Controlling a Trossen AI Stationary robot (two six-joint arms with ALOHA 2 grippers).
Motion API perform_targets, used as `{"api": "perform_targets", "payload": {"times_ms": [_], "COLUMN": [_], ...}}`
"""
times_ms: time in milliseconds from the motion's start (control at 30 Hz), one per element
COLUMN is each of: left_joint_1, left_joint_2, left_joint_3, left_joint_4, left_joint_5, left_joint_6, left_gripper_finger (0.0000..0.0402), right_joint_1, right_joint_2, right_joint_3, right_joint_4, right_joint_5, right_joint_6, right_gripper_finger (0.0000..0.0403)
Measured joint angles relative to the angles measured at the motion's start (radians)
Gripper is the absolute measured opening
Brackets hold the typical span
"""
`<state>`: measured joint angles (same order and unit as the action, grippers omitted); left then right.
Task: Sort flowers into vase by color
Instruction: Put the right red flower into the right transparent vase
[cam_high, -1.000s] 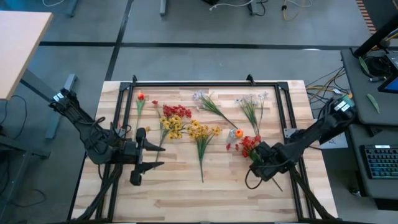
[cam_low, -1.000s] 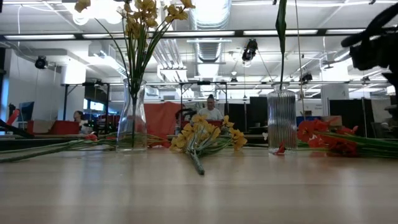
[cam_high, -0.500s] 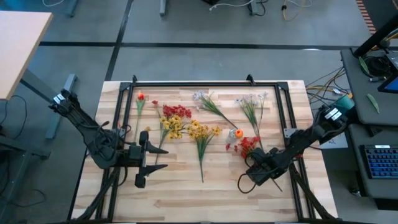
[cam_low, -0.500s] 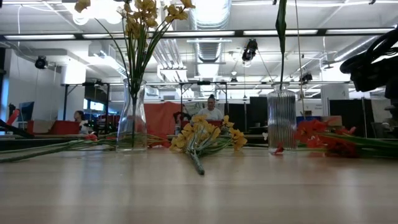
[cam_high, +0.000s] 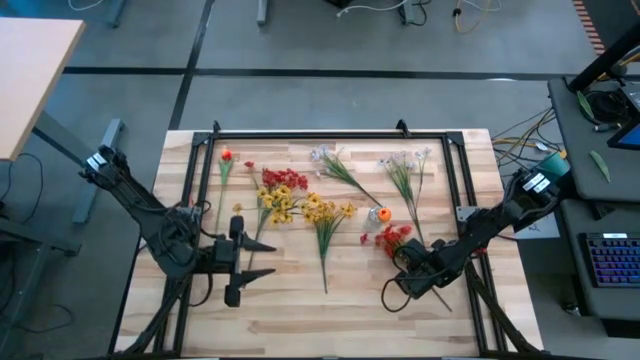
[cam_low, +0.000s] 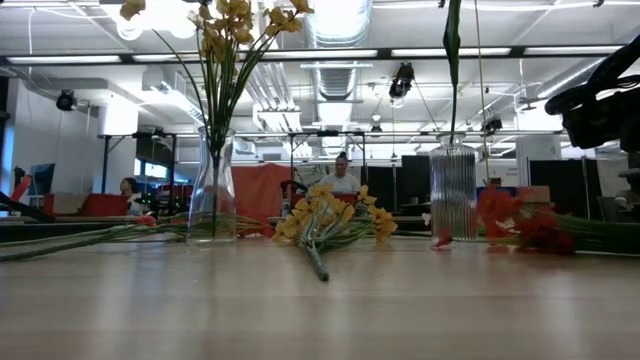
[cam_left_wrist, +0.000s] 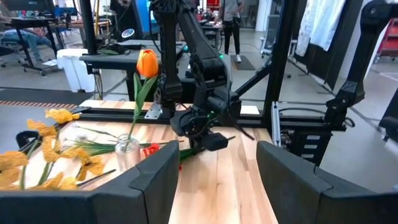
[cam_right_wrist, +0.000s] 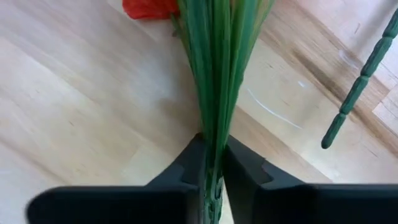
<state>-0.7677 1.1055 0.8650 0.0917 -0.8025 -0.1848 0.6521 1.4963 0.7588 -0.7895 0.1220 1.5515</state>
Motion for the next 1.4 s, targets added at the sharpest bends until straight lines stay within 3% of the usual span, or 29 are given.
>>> {"api": "perform_targets", "payload": {"times_ms": [400,700,867,1033,1167,1400], "left_joint_1": [0.000,0.000,0.000,0.000,0.000,0.000], "left_joint_2": [0.005,0.005,0.005,0.005,0.005,0.037], "left_joint_3": [0.000,0.000,0.000,0.000,0.000,0.000], "left_joint_4": [0.029,0.029,0.028,0.027,0.027,0.091], "left_joint_5": [0.000,0.000,-0.001,-0.001,-0.001,0.000], "left_joint_6": [0.016,0.019,0.019,0.020,0.019,0.029], "left_gripper_finger": [0.0199,0.0199,0.0199,0.0199,0.0199,0.0199], "right_joint_1": [0.016,0.090,0.127,0.143,0.141,0.095], "right_joint_2": [-0.072,-0.239,-0.314,-0.351,-0.337,-0.272], "right_joint_3": [0.017,0.033,0.033,0.033,0.033,0.033], "right_joint_4": [-0.012,0.013,0.044,0.244,0.528,0.925], "right_joint_5": [-0.145,-0.113,-0.004,0.145,0.234,0.282], "right_joint_6": [-0.088,-0.117,-0.147,-0.335,-0.624,-1.062], "right_gripper_finger": [0.0022,0.0022,0.0022,0.0022,0.0022,0.0022]}}
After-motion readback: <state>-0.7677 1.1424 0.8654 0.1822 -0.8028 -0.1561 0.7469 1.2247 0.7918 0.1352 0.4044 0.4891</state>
